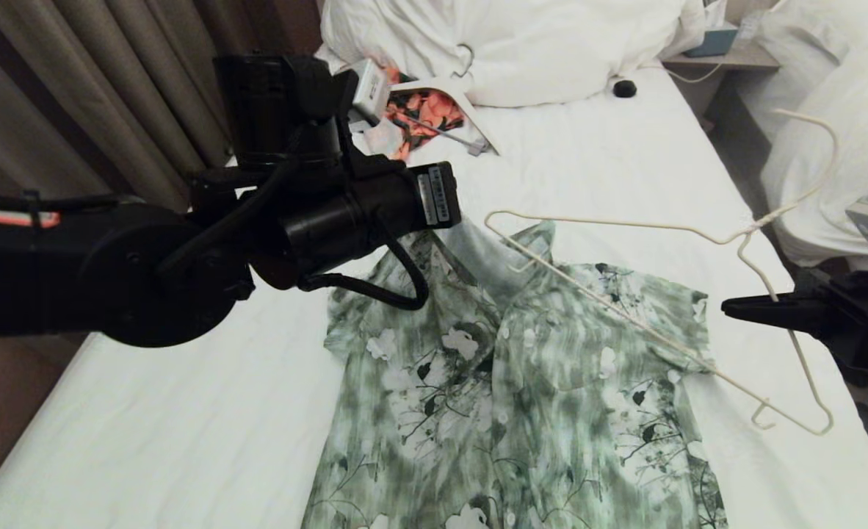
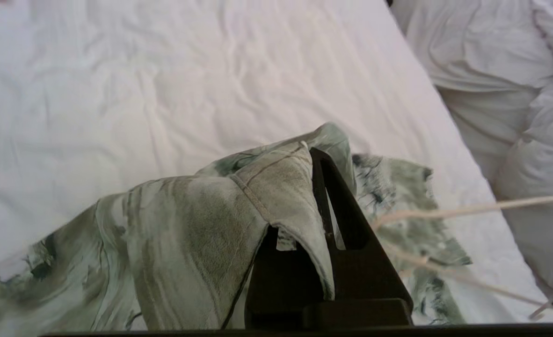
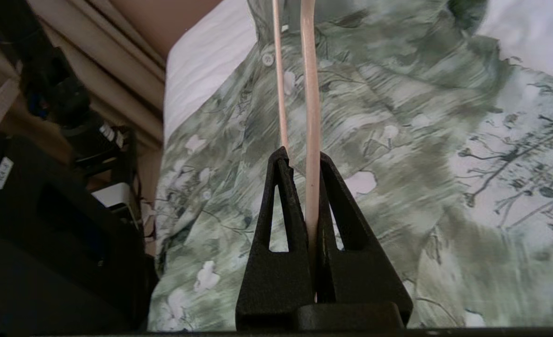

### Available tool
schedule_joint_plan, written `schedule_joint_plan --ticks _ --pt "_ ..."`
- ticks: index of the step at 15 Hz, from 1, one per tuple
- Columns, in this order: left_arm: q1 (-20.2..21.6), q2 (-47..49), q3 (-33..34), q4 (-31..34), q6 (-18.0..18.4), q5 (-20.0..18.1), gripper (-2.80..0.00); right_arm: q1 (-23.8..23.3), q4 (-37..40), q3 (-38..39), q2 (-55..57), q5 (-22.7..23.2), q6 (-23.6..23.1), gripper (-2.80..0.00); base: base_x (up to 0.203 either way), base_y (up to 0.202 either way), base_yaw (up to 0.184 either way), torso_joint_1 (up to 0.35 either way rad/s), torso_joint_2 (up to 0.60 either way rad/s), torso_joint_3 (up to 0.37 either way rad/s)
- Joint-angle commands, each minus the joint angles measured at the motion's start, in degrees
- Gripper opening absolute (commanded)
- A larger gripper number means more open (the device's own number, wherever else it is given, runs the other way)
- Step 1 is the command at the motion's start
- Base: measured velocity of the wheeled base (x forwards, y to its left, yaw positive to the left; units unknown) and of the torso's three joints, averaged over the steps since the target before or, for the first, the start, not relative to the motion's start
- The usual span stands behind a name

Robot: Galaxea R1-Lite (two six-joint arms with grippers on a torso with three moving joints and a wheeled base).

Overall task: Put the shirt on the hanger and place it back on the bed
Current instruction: Hook one side of the shirt onto the hanger

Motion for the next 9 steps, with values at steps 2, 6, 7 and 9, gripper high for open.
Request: schedule_joint_plan --ticks 2,6,7,9 --pt "-1.8 -1.5 -1.7 1.7 0.0 0.9 -2.80 1.5 0.0 0.5 -0.3 0.3 -0.2 -2.80 0.000 0.000 0.000 0.000 0.00 0.000" --pt "-4.3 -3.1 -2.5 2.3 0.8 1.0 -2.80 4.1 -0.4 -1.3 2.6 -1.3 -0.1 -2.80 0.000 0.000 0.000 0.000 0.00 0.000" --pt "-5.2 -3.5 -2.7 2.3 0.8 1.0 -2.80 5.0 -0.4 -1.9 3.2 -1.5 -0.1 -2.80 0.000 0.000 0.000 0.000 0.00 0.000" --pt "-7.7 -3.3 -3.9 2.7 0.9 1.0 -2.80 6.5 -0.4 -3.3 4.3 -1.5 -0.1 -2.80 0.000 0.000 0.000 0.000 0.00 0.000"
